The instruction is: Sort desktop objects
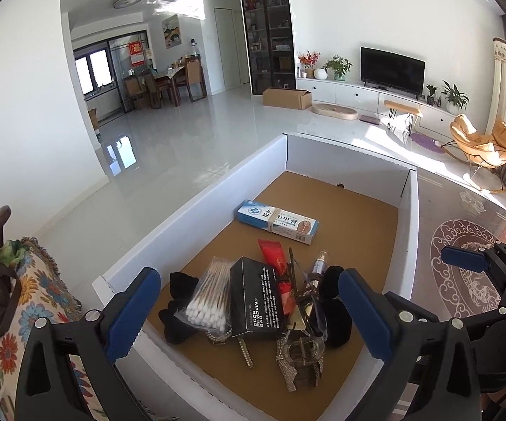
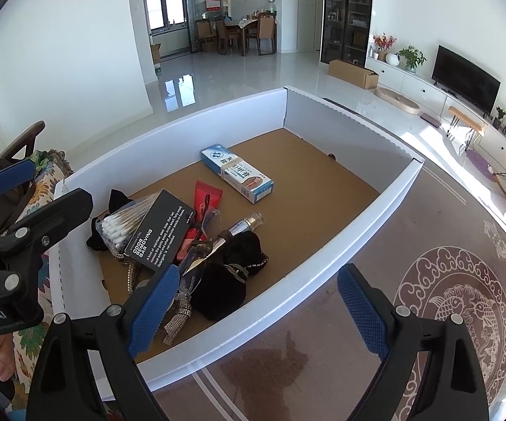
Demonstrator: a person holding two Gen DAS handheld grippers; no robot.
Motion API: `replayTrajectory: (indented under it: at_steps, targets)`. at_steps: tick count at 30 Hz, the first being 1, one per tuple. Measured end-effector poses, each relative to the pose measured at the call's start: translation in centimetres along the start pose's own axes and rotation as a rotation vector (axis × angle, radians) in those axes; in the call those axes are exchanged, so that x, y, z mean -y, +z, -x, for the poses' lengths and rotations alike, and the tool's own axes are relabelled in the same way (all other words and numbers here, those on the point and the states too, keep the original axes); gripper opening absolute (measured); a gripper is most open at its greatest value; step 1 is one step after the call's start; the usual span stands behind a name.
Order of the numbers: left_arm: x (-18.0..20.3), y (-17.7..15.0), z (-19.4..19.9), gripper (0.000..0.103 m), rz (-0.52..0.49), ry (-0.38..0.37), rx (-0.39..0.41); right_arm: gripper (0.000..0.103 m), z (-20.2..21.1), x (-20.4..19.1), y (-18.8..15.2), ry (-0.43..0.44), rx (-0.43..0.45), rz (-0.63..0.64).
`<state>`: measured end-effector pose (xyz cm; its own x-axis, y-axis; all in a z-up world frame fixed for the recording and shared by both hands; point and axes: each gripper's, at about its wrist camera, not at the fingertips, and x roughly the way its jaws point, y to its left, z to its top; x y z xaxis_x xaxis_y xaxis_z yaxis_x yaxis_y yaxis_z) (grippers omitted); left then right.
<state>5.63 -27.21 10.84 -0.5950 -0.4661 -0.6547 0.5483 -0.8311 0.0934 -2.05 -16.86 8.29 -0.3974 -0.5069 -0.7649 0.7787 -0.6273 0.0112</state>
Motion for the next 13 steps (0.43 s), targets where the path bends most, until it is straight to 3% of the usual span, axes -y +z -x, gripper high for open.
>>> replayTrajectory:
  at_steps: [6, 10, 13]
  targets:
    - [-0.09, 0.15, 0.05, 0.103, 0.021, -0.024, -0.017, 0.092, -0.02, -0.09, 0.29, -0.004, 0.001, 0.004]
    - [-0.68, 0.07, -0.32, 0.103, 0.071, -0.100, -0.047, 0.092, -0.23, -0.07, 0.44, -0.002, -0.001, 0.002]
    - [-0.92, -0.18, -0.13, 0.103, 0.096, -0.071, -0.026, 0.092, -0.47, -0.13, 0.54, -0.003, -0.004, -0.002]
